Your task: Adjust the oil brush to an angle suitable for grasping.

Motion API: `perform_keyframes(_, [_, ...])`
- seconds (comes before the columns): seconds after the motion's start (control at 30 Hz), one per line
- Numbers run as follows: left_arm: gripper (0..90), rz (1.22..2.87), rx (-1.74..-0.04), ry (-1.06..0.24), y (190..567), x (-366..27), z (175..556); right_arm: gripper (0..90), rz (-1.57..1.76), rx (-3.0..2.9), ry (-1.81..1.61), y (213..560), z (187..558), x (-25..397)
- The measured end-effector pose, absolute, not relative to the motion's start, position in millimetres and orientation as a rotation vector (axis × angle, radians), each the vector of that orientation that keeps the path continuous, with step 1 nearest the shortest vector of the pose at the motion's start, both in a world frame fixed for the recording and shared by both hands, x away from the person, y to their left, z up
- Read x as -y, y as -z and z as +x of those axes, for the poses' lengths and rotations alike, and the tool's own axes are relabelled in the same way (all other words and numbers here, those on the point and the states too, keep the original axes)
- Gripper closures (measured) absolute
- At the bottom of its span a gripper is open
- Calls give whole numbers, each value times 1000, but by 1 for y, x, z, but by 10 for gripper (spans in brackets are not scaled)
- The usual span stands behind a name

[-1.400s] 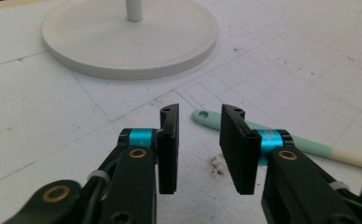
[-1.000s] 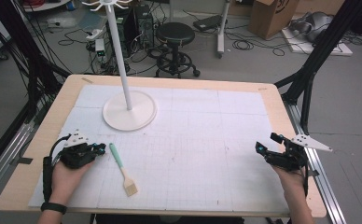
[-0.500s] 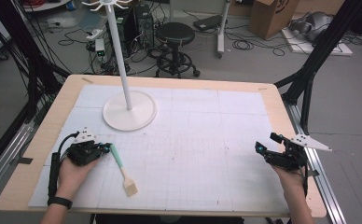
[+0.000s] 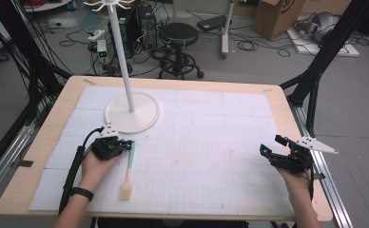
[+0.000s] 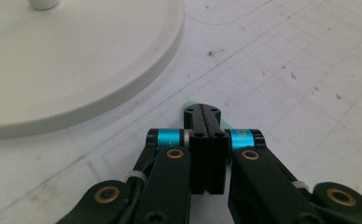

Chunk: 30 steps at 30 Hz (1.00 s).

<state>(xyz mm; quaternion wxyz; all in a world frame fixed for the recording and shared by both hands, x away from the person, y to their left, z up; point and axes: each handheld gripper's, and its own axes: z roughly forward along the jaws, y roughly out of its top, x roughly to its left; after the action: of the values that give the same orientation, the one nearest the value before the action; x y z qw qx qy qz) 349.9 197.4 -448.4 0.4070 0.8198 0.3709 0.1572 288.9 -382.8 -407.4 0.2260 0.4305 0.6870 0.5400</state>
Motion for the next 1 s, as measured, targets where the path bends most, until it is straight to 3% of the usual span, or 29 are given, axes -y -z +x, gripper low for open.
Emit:
perform_keyframes(0.63, [900, 2210, -705, -342, 443, -129, 352, 155, 1180, -1903, -1480, 407, 289, 383])
perform_keyframes(1.0, [897, 2091, -735, -396, 418, -154, 346, 155, 1180, -1927, -1452, 409, 290, 379])
